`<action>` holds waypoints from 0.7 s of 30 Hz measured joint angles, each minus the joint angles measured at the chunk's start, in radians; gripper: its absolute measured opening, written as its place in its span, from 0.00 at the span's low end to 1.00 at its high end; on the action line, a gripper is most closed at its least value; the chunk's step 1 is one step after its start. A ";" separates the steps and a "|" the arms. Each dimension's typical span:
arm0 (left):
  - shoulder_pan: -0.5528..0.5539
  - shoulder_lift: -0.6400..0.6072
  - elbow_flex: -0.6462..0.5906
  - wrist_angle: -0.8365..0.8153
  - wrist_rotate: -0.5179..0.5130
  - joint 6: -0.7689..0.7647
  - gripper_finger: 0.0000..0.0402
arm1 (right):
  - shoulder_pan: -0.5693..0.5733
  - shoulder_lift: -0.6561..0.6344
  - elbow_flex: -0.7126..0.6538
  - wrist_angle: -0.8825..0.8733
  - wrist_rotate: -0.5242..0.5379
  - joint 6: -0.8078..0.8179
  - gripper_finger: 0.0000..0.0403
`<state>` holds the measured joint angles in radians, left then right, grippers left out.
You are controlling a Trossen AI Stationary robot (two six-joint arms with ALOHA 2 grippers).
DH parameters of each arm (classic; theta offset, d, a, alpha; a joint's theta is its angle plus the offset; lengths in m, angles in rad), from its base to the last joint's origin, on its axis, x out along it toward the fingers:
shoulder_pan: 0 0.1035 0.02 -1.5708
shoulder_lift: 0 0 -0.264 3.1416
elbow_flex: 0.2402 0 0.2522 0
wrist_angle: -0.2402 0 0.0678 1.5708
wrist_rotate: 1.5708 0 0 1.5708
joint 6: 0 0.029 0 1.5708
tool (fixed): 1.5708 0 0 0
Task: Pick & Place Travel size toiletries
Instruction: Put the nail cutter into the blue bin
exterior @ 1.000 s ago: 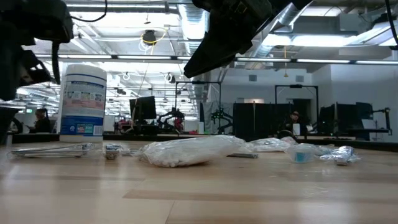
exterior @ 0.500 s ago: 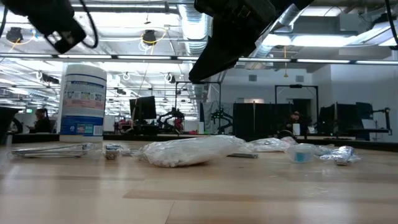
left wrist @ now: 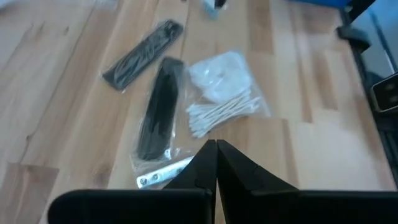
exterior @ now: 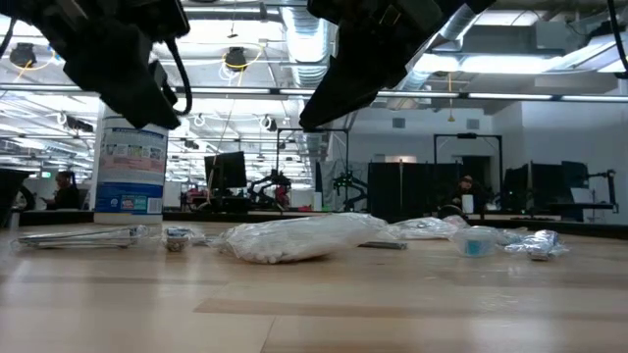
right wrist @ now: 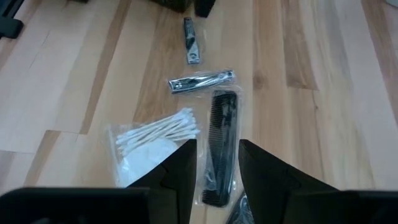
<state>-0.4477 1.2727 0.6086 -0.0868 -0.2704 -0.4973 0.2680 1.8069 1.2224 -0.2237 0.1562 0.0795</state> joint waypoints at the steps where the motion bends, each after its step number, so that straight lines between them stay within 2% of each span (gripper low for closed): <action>1: 0.002 0.004 0.000 0.002 0.005 0.000 0.00 | 0.000 0.000 0.000 0.000 0.000 0.000 0.28; 6: -0.012 -0.007 0.000 0.042 0.043 0.002 0.00 | 0.007 -0.002 0.000 -0.035 -0.025 0.040 0.28; 13: -0.133 -0.039 0.001 0.068 0.070 0.020 0.00 | 0.068 -0.011 0.000 -0.115 -0.140 0.080 0.28; 17: -0.145 -0.058 0.001 0.074 0.030 0.024 0.00 | 0.118 -0.011 0.000 -0.182 -0.205 0.118 0.28; 21: -0.143 -0.051 0.000 0.073 0.007 0.047 0.00 | 0.170 -0.029 0.013 -0.245 -0.214 0.183 0.28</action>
<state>-0.5911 1.2216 0.6090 -0.0135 -0.2636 -0.4500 0.4376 1.7777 1.2356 -0.4689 -0.0582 0.2623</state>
